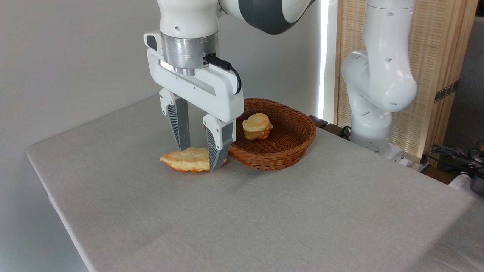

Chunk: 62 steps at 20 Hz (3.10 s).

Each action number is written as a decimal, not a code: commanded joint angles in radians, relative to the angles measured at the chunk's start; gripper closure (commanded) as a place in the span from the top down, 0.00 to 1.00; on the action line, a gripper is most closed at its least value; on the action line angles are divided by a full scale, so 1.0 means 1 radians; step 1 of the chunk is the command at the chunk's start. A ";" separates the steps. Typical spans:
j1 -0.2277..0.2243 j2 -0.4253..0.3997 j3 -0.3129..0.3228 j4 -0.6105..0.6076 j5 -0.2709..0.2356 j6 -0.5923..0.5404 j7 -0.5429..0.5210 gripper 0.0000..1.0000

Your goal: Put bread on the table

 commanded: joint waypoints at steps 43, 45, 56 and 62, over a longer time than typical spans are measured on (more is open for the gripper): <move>-0.419 -0.239 -0.231 -0.486 0.171 -0.193 0.033 1.00; -0.419 -0.224 -0.241 -0.487 0.168 -0.178 0.033 1.00; -0.419 -0.139 -0.278 -0.486 0.161 -0.143 0.038 1.00; -0.416 -0.145 -0.281 -0.483 0.164 -0.155 0.042 0.43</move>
